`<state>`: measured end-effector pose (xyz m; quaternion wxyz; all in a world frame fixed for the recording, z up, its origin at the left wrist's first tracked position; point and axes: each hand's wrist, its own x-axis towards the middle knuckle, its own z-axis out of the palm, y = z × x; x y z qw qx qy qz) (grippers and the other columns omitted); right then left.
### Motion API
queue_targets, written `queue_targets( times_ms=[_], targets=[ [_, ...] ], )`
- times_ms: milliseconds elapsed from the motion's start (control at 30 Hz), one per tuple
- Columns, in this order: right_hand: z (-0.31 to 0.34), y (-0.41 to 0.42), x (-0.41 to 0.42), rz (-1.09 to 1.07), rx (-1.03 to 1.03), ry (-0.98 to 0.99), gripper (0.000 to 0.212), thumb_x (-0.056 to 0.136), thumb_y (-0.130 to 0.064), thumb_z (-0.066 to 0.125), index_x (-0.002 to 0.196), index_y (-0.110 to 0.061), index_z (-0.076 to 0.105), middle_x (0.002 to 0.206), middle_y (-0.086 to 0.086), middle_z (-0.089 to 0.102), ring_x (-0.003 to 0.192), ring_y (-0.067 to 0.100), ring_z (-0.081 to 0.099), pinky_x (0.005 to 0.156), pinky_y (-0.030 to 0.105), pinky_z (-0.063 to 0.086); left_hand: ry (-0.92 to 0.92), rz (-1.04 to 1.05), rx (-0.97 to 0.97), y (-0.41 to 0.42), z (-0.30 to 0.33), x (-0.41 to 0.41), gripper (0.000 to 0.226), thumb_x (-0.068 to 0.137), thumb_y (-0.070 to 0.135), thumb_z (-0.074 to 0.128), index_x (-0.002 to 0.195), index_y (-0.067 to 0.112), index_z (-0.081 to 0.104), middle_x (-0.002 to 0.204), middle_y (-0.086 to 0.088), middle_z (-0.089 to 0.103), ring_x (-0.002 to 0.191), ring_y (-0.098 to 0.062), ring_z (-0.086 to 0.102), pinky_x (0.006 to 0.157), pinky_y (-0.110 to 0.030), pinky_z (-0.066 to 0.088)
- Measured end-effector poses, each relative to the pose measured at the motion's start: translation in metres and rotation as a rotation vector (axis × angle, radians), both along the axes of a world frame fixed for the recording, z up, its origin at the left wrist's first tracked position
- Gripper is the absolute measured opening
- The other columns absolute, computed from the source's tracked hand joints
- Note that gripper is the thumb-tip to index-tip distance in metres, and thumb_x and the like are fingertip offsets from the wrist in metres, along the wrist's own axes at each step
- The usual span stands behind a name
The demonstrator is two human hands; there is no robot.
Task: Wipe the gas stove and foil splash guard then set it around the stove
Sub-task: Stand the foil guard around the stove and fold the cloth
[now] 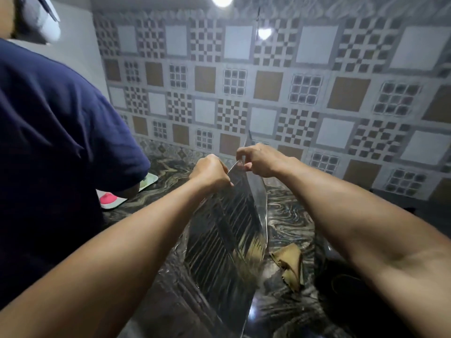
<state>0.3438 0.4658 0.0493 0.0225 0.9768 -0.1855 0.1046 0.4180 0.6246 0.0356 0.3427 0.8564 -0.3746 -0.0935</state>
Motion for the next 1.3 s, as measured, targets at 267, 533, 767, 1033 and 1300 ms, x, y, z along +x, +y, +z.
queue_targets(
  times_ms=[267, 533, 767, 1033, 1300],
  targets=[
    [0.020, -0.013, -0.008, -0.090, 0.047, -0.143, 0.009, 0.090, -0.033, 0.065, 0.090, -0.026, 0.069, 0.098, 0.003, 0.068, 0.091, 0.027, 0.061, 0.081, 0.037, 0.049, 0.133, -0.194, 0.244, 0.044, 0.028, 0.013, 0.058, 0.065, 0.061, 0.078, 0.096, 0.012, 0.075, 0.093, -0.011, 0.069, 0.085, -0.024, 0.068, 0.057, -0.029, 0.056],
    [0.047, -0.031, -0.023, -0.245, -0.040, -0.148, 0.019, 0.096, -0.038, 0.055, 0.105, -0.025, 0.066, 0.113, 0.007, 0.066, 0.100, 0.028, 0.059, 0.074, 0.031, 0.039, 0.129, -0.225, 0.463, 0.084, 0.035, 0.035, 0.027, 0.071, 0.028, 0.085, 0.062, 0.012, 0.064, 0.058, -0.003, 0.049, 0.055, -0.016, 0.049, 0.049, -0.028, 0.048],
    [0.085, -0.058, -0.037, -0.413, -0.159, -0.205, 0.018, 0.097, -0.029, 0.054, 0.110, -0.022, 0.065, 0.117, 0.012, 0.064, 0.105, 0.032, 0.059, 0.077, 0.033, 0.039, 0.126, -0.193, 0.299, 0.086, 0.045, 0.046, 0.078, 0.039, 0.079, 0.078, 0.080, 0.013, 0.076, 0.052, 0.004, 0.044, 0.055, -0.018, 0.041, 0.056, -0.028, 0.034],
    [0.118, -0.105, -0.075, -0.474, -0.218, -0.280, 0.005, 0.092, -0.020, 0.060, 0.094, -0.022, 0.065, 0.102, 0.010, 0.066, 0.086, 0.029, 0.056, 0.071, 0.032, 0.041, -0.093, -0.071, 0.114, 0.047, 0.054, 0.044, 0.015, 0.073, 0.019, 0.080, 0.063, 0.010, 0.074, 0.054, -0.001, 0.056, 0.054, -0.018, 0.048, 0.052, -0.025, 0.035],
    [0.145, -0.172, -0.138, -0.473, -0.273, -0.385, 0.015, 0.095, -0.025, 0.056, 0.103, -0.017, 0.066, 0.108, 0.014, 0.065, 0.092, 0.033, 0.059, 0.076, 0.039, 0.050, -0.129, -0.148, -0.202, -0.063, 0.080, 0.007, 0.011, 0.078, 0.016, 0.079, 0.089, 0.015, 0.078, 0.088, -0.002, 0.074, 0.077, -0.016, 0.069, 0.066, -0.030, 0.059]
  ],
)
